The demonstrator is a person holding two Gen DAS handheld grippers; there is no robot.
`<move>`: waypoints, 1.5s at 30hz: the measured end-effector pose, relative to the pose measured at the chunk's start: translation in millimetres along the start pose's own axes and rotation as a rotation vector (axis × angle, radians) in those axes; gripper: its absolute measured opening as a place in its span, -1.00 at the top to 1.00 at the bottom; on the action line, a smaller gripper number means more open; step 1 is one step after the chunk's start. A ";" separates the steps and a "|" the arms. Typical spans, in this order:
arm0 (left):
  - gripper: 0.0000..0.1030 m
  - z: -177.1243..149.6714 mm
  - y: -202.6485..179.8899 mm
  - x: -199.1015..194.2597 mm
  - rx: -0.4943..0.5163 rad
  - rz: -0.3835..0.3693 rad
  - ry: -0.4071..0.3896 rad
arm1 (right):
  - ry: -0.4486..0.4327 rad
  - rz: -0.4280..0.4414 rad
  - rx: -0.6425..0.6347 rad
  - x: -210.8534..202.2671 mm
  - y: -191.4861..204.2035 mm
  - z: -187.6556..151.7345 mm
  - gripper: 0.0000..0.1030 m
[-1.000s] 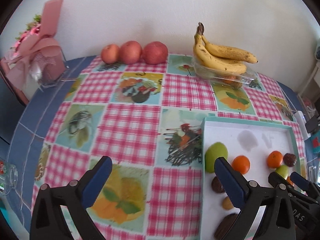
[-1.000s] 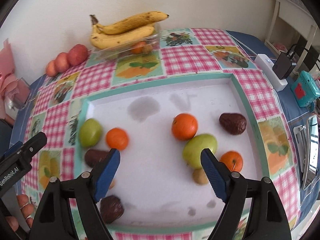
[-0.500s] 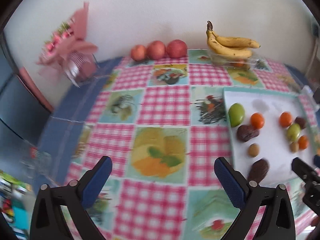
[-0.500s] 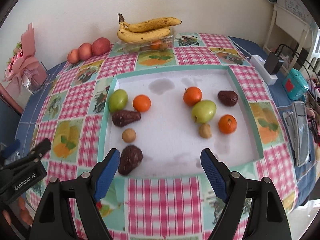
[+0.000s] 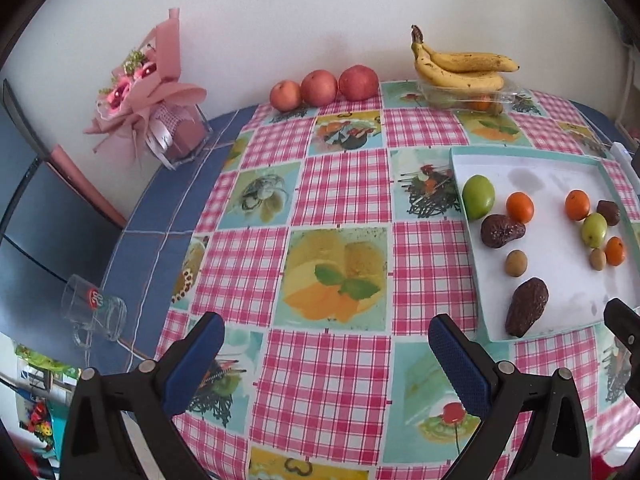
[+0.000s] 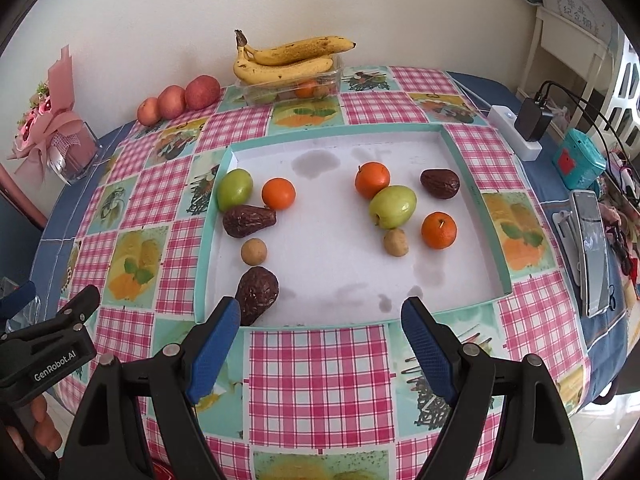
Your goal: Organize fruits
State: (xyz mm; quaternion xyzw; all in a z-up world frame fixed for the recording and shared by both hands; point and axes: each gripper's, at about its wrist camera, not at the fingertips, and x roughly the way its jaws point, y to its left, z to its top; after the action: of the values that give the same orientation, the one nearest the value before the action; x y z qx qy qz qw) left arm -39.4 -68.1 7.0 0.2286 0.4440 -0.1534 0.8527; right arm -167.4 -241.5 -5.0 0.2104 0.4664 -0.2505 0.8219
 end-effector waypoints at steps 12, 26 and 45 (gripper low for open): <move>-1.00 -2.3 10.2 3.2 -0.043 -0.035 0.030 | -0.011 -0.016 -0.014 -3.6 2.9 0.7 -0.62; -1.00 -1.4 14.9 0.7 -0.064 -0.055 0.024 | -0.021 -0.017 -0.043 -6.2 7.6 1.0 -0.62; -1.00 -1.3 16.3 0.5 -0.078 -0.056 0.030 | -0.010 -0.017 -0.068 -5.0 10.1 -0.1 -0.62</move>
State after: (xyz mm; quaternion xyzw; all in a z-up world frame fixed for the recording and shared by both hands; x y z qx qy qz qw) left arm -32.4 -53.6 10.1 0.1847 0.4685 -0.1564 0.8496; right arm -163.5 -232.4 0.5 0.1769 0.4722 -0.2426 0.8288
